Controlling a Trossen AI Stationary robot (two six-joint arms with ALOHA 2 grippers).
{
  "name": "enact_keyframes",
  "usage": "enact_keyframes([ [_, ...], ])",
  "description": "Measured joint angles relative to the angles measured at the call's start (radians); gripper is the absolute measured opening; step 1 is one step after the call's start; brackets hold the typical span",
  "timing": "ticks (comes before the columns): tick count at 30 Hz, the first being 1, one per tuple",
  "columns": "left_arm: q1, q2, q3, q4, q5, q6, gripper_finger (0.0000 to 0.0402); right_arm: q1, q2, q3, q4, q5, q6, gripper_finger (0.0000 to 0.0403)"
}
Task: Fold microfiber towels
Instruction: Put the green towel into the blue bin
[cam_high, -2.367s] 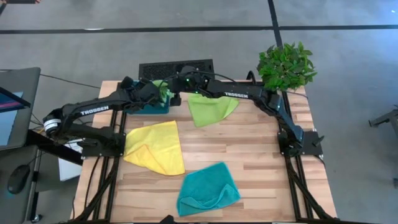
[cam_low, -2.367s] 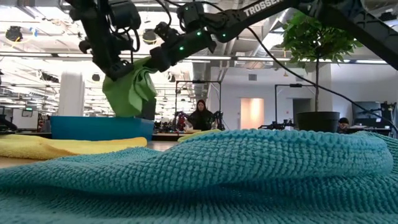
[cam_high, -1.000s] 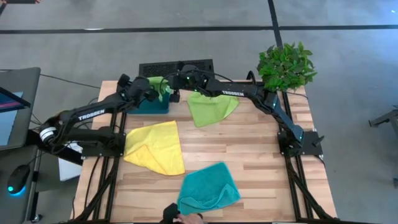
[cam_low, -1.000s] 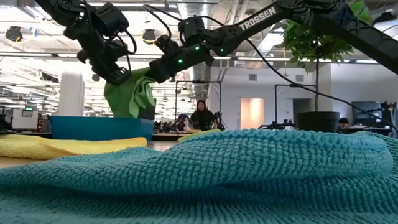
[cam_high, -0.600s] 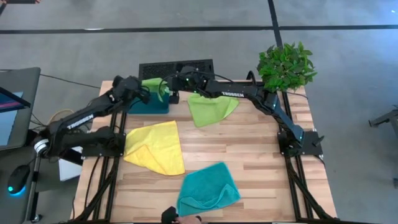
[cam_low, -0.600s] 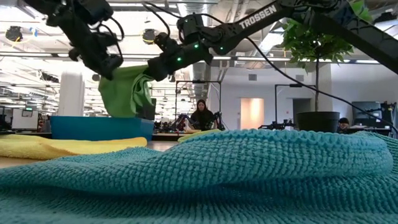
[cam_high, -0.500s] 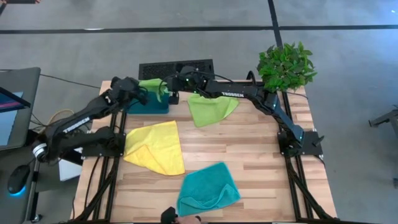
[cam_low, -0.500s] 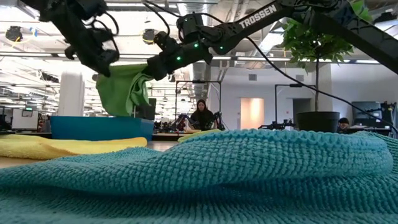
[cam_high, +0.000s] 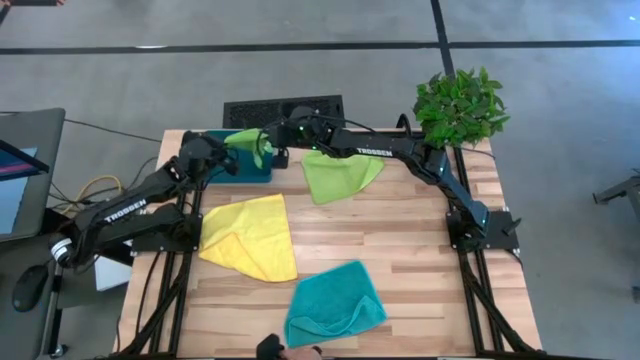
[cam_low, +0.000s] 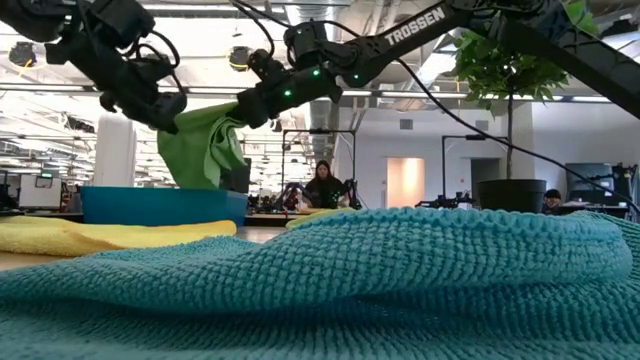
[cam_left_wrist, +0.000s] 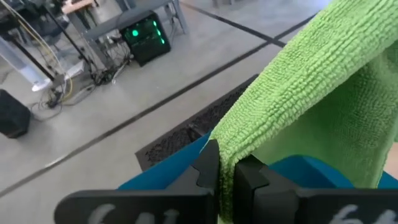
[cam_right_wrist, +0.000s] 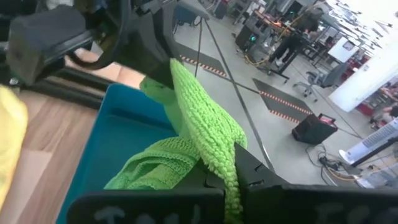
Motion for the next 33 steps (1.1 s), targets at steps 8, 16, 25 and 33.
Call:
enact_keyframes([
  [8, 0.026, 0.001, -0.004, -0.021, -0.019, 0.005, 0.0, -0.006, 0.076, 0.023, 0.118, -0.019, 0.003, 0.0011],
  [16, 0.098, -0.011, -0.003, -0.062, -0.024, -0.011, 0.0, -0.009, 0.206, 0.199, 0.084, -0.024, 0.04, 0.0011],
  [25, 0.134, -0.001, -0.001, -0.062, 0.002, -0.013, 0.0, -0.023, 0.23, 0.258, 0.016, -0.033, 0.016, 0.0011],
  [33, 0.134, 0.028, -0.001, -0.076, 0.026, -0.088, 0.0, -0.021, 0.23, 0.259, -0.05, -0.026, -0.026, 0.0011],
])
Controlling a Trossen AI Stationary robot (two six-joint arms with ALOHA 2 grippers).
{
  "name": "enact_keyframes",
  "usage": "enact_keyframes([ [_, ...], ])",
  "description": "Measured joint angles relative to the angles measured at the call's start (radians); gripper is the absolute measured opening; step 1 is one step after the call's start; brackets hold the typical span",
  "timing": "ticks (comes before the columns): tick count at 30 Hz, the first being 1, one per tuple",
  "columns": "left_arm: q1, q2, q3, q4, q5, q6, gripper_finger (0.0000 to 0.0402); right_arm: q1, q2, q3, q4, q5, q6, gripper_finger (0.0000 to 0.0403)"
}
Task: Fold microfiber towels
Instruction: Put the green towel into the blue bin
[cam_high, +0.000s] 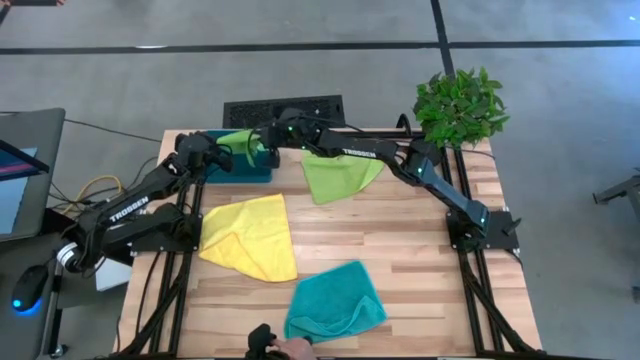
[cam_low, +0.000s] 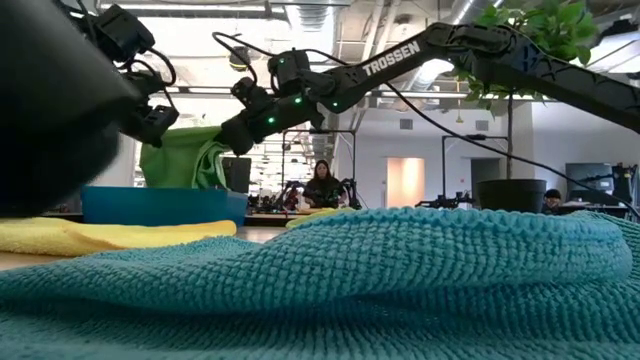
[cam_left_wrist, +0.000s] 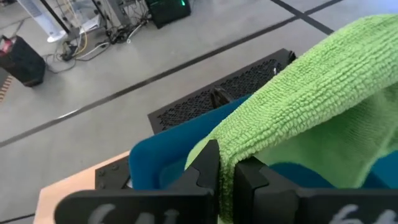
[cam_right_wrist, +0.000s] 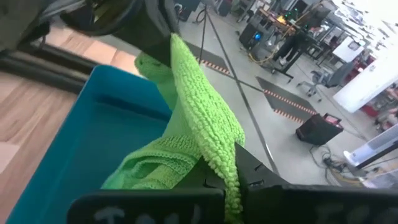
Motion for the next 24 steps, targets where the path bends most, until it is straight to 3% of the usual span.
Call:
enact_keyframes([
  [12, 0.0, 0.002, 0.0, -0.016, 0.022, -0.026, 0.0, 0.0, 0.0, 0.0, -0.017, 0.003, -0.036, 0.0011],
  [19, -0.001, 0.049, 0.002, 0.024, -0.016, -0.063, 0.0, -0.006, 0.0, 0.0, 0.003, 0.003, -0.038, 0.0011],
  [24, -0.002, 0.062, 0.001, 0.07, -0.031, -0.15, 0.0, -0.006, 0.0, 0.0, 0.005, 0.005, -0.037, 0.0011],
])
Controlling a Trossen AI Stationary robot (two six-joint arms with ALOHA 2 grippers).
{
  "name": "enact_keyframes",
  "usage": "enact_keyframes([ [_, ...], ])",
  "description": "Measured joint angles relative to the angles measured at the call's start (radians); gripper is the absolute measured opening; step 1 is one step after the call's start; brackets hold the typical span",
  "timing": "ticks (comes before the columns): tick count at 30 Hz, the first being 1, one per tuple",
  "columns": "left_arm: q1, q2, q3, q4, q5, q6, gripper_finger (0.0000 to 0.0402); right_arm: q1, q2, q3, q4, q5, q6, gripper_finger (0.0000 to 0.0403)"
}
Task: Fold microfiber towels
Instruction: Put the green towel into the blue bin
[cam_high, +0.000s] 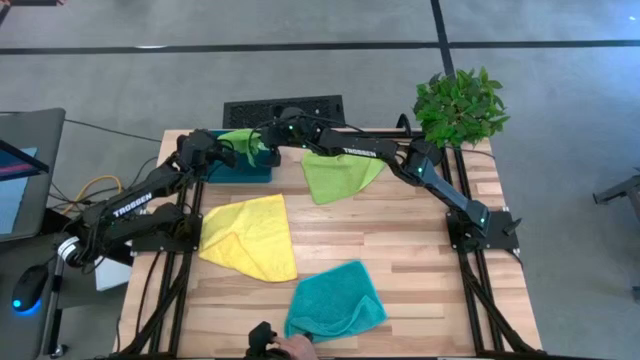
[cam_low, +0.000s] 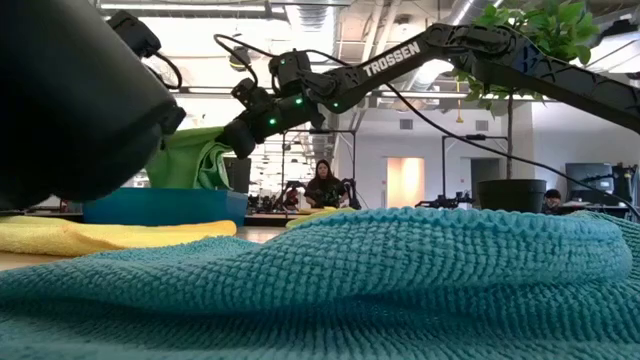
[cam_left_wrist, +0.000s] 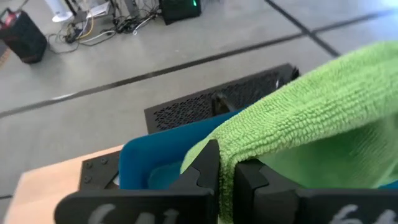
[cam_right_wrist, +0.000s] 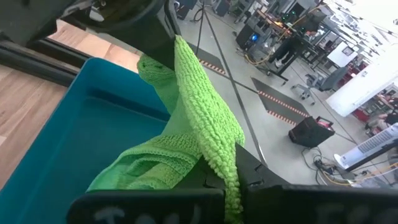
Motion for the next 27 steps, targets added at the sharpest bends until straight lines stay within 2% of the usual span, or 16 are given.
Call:
enact_keyframes([
  [6, 0.0, -0.003, -0.001, -0.004, 0.005, -0.012, 0.0, 0.0, 0.0, 0.0, -0.007, 0.001, 0.009, 0.0011],
  [10, -0.003, -0.039, -0.002, -0.045, 0.045, -0.02, 0.0, 0.012, -0.001, 0.0, -0.02, 0.001, 0.048, 0.0011],
  [16, -0.016, -0.125, 0.08, -0.255, 0.076, -0.02, 0.0, 0.05, -0.013, 0.01, -0.055, 0.002, 0.104, 0.0011],
  [19, -0.027, -0.144, 0.136, -0.413, 0.097, -0.033, 0.0, 0.059, -0.013, 0.048, -0.093, -0.038, 0.14, 0.0011],
  [27, -0.043, -0.126, 0.163, -0.477, 0.152, -0.099, 0.0, 0.058, -0.013, 0.072, -0.158, -0.048, 0.173, 0.0011],
])
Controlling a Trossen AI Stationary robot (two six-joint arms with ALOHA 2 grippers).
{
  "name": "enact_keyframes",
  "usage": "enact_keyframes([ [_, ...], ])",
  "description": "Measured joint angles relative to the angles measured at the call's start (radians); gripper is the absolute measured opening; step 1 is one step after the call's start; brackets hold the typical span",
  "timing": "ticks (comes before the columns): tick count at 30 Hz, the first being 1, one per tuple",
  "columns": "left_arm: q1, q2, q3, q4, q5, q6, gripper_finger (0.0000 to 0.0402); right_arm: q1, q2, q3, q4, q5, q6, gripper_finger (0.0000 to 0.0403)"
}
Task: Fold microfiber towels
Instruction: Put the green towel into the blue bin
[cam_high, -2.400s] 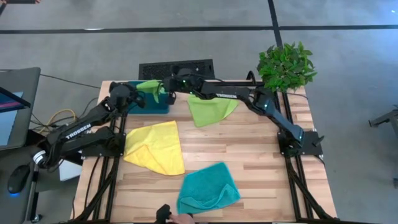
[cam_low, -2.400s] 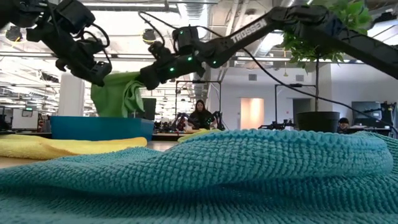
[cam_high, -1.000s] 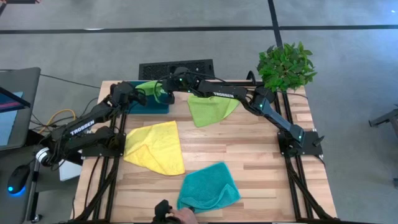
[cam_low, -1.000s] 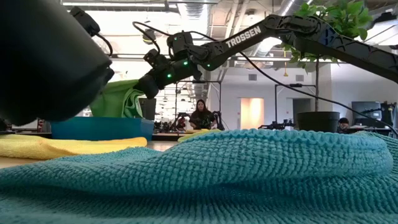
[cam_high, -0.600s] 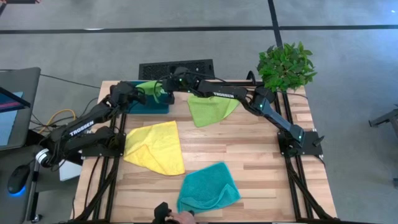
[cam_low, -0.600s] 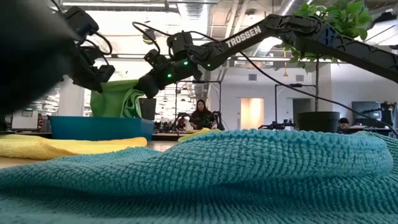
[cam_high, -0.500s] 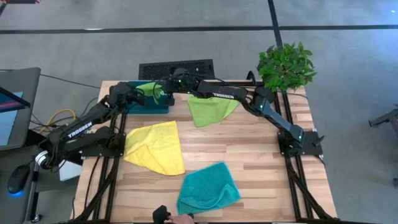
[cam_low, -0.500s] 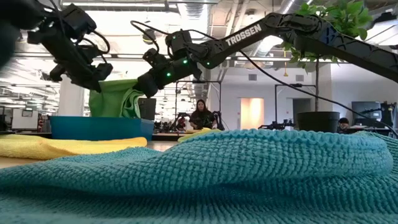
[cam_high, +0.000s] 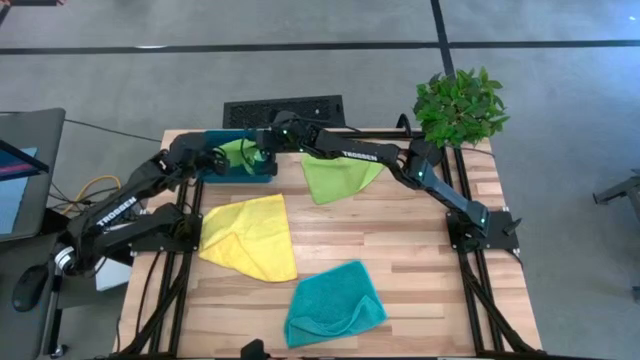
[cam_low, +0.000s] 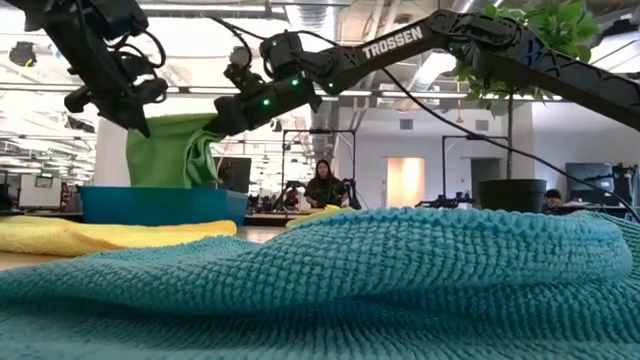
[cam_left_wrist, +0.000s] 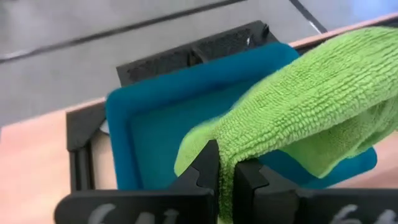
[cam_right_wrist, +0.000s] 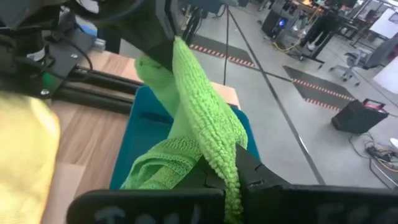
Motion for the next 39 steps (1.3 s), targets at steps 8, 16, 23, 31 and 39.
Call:
enact_keyframes([
  [8, -0.008, 0.117, 0.002, -0.002, -0.001, -0.045, 0.0, -0.003, 0.002, 0.0, -0.006, -0.005, -0.005, 0.0011],
  [16, -0.01, 0.245, 0.003, 0.176, -0.119, -0.027, 0.0, -0.034, 0.002, -0.001, 0.033, 0.026, -0.078, 0.0011],
  [23, -0.045, 0.293, 0.005, 0.214, -0.203, -0.063, 0.0, -0.081, 0.013, -0.001, 0.035, 0.004, -0.106, 0.0011],
  [31, -0.048, 0.31, 0.002, 0.209, -0.221, -0.063, 0.0, -0.071, 0.013, -0.001, 0.025, 0.001, -0.13, 0.0016],
  [39, -0.048, 0.31, -0.024, 0.195, -0.185, -0.07, 0.0, -0.066, 0.013, -0.002, -0.012, -0.008, -0.143, 0.0017],
])
